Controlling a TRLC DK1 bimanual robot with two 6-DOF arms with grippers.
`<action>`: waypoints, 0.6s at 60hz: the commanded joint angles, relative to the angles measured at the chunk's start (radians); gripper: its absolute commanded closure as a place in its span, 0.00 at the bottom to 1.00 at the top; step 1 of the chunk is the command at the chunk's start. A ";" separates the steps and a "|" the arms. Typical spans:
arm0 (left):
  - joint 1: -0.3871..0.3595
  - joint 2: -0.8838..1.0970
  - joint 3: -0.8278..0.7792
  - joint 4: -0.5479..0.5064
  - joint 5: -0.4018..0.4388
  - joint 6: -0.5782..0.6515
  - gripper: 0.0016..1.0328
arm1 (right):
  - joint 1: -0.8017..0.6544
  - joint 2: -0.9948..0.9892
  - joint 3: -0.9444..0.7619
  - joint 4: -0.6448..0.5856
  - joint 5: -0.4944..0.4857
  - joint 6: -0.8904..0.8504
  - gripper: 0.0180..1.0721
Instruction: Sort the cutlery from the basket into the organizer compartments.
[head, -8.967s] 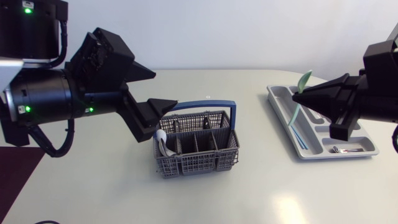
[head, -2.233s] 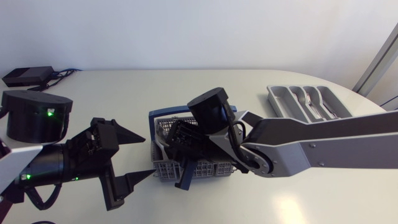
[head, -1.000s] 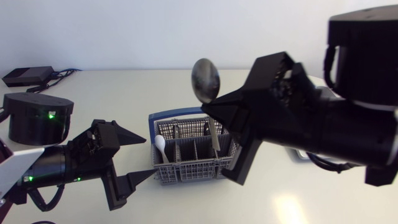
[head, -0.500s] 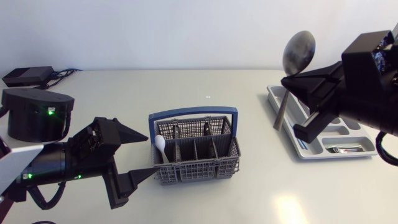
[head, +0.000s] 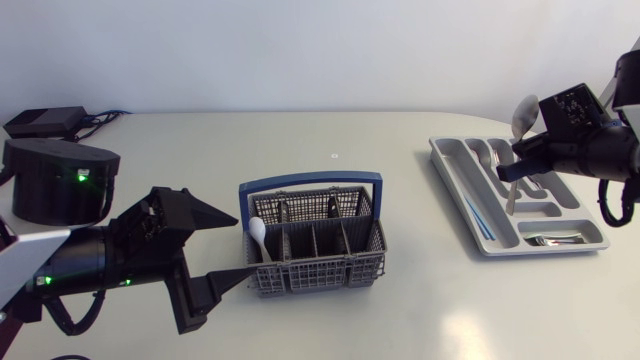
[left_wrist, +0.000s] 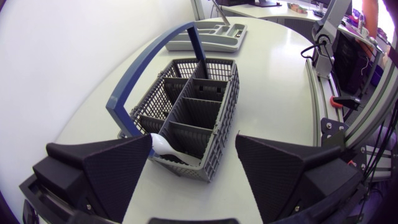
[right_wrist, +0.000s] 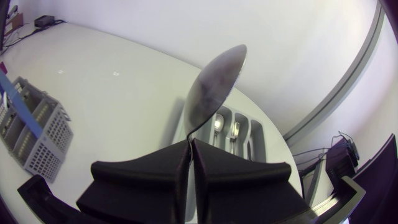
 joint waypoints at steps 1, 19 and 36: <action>-0.009 0.013 0.036 -0.012 -0.002 -0.017 0.11 | -0.020 0.095 0.074 0.035 0.045 -0.002 0.95; -0.012 0.016 0.039 -0.012 -0.001 -0.017 0.11 | -0.013 0.413 0.246 0.098 0.267 0.041 0.95; -0.016 0.023 0.039 -0.016 -0.001 -0.017 0.11 | 0.015 0.660 0.496 -0.011 0.408 0.104 0.95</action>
